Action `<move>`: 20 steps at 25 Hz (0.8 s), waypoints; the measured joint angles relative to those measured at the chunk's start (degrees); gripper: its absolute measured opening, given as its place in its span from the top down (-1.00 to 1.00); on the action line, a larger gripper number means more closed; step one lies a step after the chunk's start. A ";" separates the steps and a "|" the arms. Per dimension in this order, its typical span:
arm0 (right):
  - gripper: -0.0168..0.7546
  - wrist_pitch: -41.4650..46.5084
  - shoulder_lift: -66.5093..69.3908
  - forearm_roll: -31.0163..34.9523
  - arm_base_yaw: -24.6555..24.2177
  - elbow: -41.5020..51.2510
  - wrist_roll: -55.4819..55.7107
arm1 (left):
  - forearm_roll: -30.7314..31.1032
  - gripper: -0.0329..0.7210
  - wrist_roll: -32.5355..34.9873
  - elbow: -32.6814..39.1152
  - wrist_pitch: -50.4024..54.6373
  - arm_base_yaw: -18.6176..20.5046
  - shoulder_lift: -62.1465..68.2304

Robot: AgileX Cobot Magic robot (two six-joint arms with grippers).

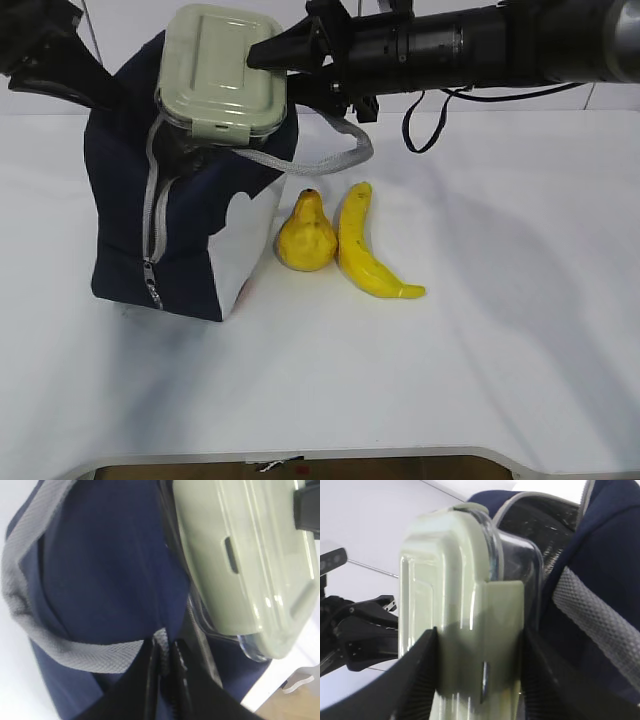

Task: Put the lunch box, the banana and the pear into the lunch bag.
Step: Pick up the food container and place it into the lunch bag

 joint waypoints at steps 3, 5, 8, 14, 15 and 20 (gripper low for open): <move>-0.04 3.52 0.00 3.11 -0.13 -0.99 1.43 | 0.22 0.84 0.00 -0.11 0.46 0.00 -0.61; -0.04 6.89 0.00 4.99 -0.13 -3.14 2.12 | 0.22 0.84 0.00 -0.11 0.45 0.00 -0.63; -0.04 10.62 0.00 6.20 -0.03 -7.99 2.37 | 0.22 0.85 0.02 -0.11 0.45 0.00 -0.73; -0.04 8.06 0.13 -1.44 -0.03 -12.01 3.48 | -0.20 0.85 0.12 -0.11 0.45 0.00 -0.73; -0.04 7.65 0.60 -3.85 -0.03 -12.01 3.91 | -0.29 0.85 0.13 -0.11 0.45 0.00 -0.73; -0.04 5.18 4.24 -6.61 -0.03 -12.01 4.50 | -0.43 0.85 0.23 -0.11 0.45 0.00 -0.73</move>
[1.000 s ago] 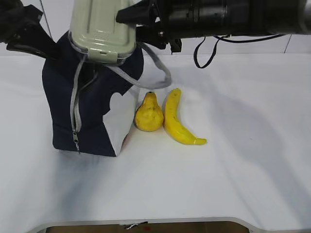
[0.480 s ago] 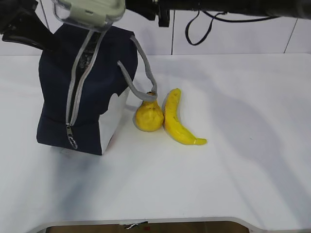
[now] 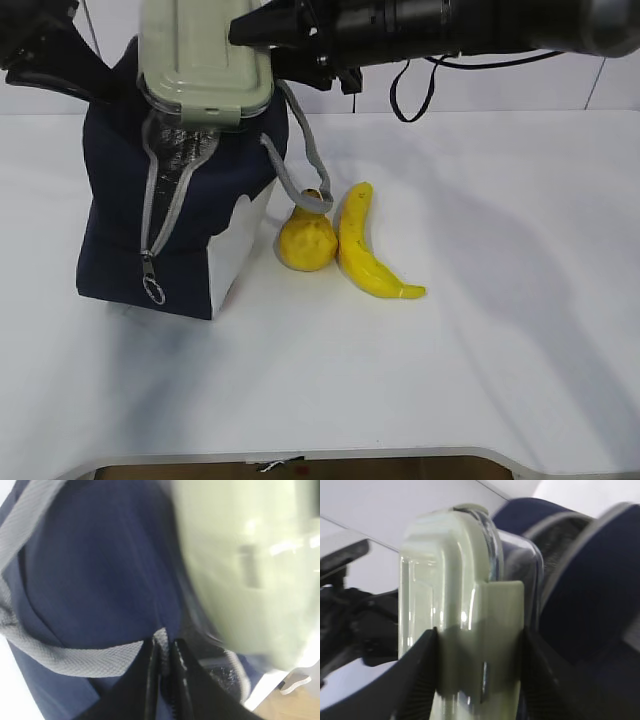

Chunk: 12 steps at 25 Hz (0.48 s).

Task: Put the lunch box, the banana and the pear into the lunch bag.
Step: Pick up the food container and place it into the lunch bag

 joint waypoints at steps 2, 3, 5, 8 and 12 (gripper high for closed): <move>-0.04 -1.17 1.01 -1.08 0.00 0.00 0.12 | -0.58 0.85 0.00 0.00 0.00 0.00 0.00; -0.04 -1.61 1.34 -1.89 0.00 0.00 0.23 | -0.98 0.85 0.00 0.00 0.00 0.00 0.00; -0.04 -2.36 2.36 -4.26 0.00 0.00 0.48 | -1.59 0.85 0.00 0.00 0.00 0.00 0.00; -0.04 -5.11 3.25 -10.87 0.00 0.00 1.84 | -2.67 0.85 0.20 0.00 -0.10 0.00 0.00; -0.04 -7.69 3.49 -17.76 0.00 0.00 3.52 | -5.88 0.85 2.46 0.00 -0.10 0.00 0.00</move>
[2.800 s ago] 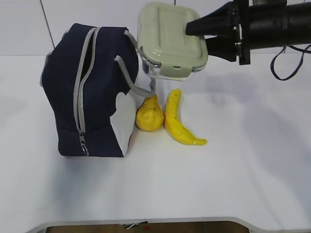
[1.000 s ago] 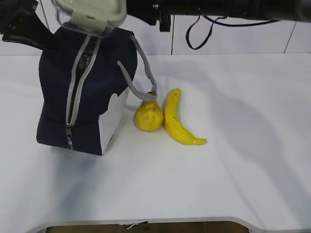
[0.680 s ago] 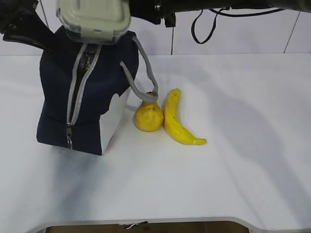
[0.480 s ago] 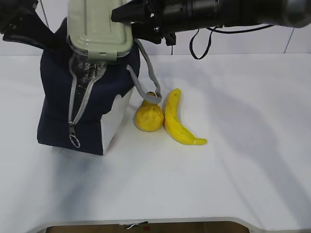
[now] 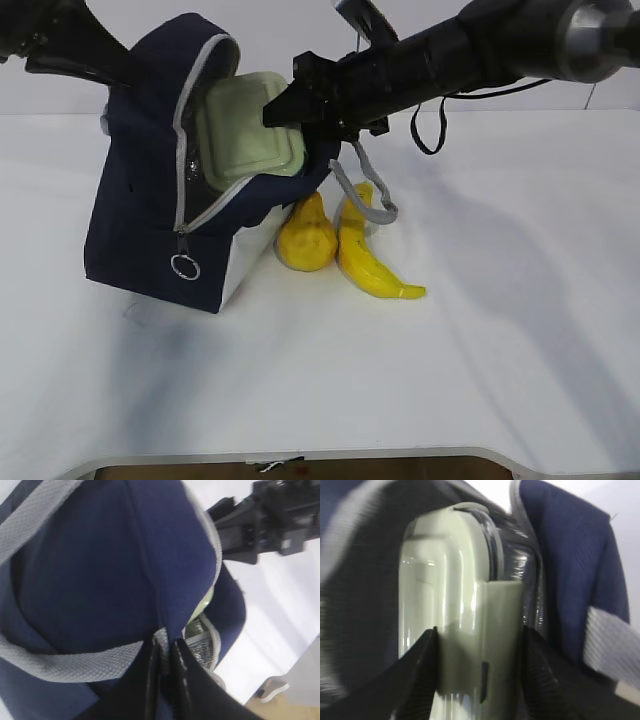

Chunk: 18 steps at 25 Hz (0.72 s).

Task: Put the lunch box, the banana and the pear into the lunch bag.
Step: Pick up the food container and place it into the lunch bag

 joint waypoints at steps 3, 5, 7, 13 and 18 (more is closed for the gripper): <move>-0.04 -0.83 0.22 -0.18 0.53 0.00 0.54 | -3.33 0.85 1.94 0.00 0.00 0.00 0.78; -0.04 -1.26 0.22 0.48 1.46 0.00 0.54 | -5.40 0.85 2.94 0.00 -0.13 0.00 1.68; -0.04 -1.64 0.22 1.12 2.37 -0.09 1.04 | -6.34 0.85 3.33 0.00 -1.17 0.00 2.18; -0.04 -2.03 1.79 8.23 4.14 -0.09 2.99 | -7.13 0.85 3.67 0.00 -1.96 0.00 2.63; -0.04 -2.95 6.38 11.81 4.32 -0.22 3.16 | -7.89 0.85 3.67 0.00 -2.56 0.00 3.58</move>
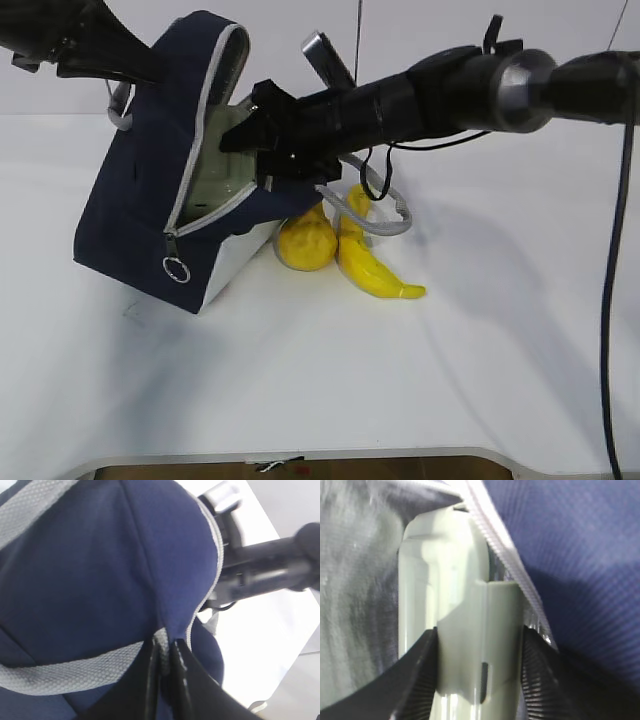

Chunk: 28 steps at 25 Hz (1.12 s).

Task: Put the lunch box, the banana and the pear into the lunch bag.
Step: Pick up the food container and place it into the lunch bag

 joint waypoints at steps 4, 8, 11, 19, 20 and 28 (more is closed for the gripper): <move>-0.04 -0.68 2.75 7.56 0.00 -0.24 0.00 | -0.36 0.85 0.02 -0.09 -0.02 0.00 0.75; -0.04 -0.97 3.45 10.33 0.00 -0.39 0.09 | -0.58 0.85 0.02 -0.09 -0.15 0.00 1.26; -0.07 -1.13 3.48 10.68 0.00 -0.49 0.09 | -0.71 0.85 0.12 -0.09 -0.38 0.00 1.48; -0.11 -1.25 3.48 6.49 0.00 -0.96 2.25 | -1.32 0.85 0.15 -0.09 -0.38 0.00 1.48; -0.11 -1.25 3.48 5.65 0.00 -1.08 2.43 | -1.32 0.85 0.25 -0.09 -0.38 0.00 1.48; -0.23 -1.25 3.29 3.48 0.00 -1.30 3.22 | -1.53 0.85 0.24 -0.09 -0.38 0.00 1.48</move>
